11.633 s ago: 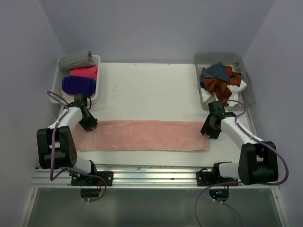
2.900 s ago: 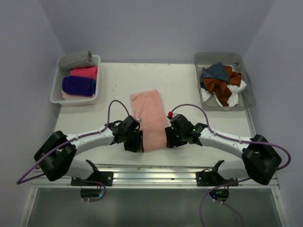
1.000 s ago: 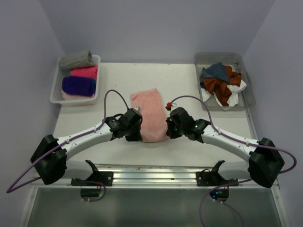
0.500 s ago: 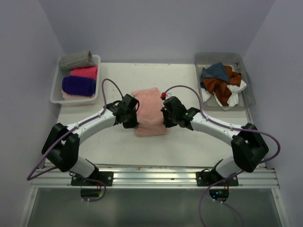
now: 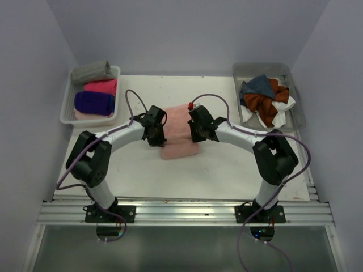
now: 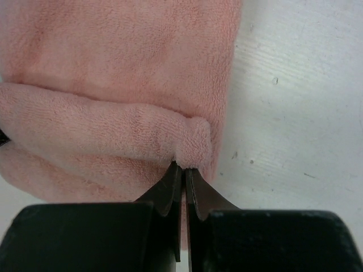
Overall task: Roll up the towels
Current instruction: Roll the towel
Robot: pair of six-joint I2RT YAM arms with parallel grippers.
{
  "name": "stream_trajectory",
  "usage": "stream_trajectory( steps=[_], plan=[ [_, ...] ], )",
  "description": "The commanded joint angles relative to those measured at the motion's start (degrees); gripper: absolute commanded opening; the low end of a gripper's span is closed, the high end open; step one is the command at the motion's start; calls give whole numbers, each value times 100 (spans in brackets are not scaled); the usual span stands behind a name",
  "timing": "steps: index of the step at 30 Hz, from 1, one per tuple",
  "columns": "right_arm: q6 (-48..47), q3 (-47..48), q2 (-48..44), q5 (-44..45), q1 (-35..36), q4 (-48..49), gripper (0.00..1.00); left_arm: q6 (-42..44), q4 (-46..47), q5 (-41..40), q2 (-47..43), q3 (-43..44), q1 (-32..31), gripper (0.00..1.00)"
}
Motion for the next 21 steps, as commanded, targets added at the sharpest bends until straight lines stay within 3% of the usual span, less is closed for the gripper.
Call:
stream_trajectory(
  steps=[1,4,5,6,7,10,13,18,21],
  plan=[
    [89,300,353,298,-66,6,0,170,186,-173,479,426,115,0],
    [247,476,608,431,-93,-178,0,126,54,-305,228,559,115,11],
    [257,503,643,431,-110,-196,0,73,1,-436,78,541,115,16],
    [265,538,678,422,-110,-213,0,47,-60,-533,-80,498,115,31],
    [274,555,722,431,-119,-222,0,12,-130,-629,-421,480,115,33],
    [318,608,801,466,-119,-284,0,-41,-210,-622,-1002,348,115,34],
    [414,538,784,580,-128,-345,0,-68,-35,-87,-1215,181,71,29],
    [766,-66,530,493,-137,-197,0,-331,904,1064,-909,-301,-122,24],
    [1056,-523,232,274,-128,-30,0,-375,1283,1084,-558,-390,-166,24]
  ],
)
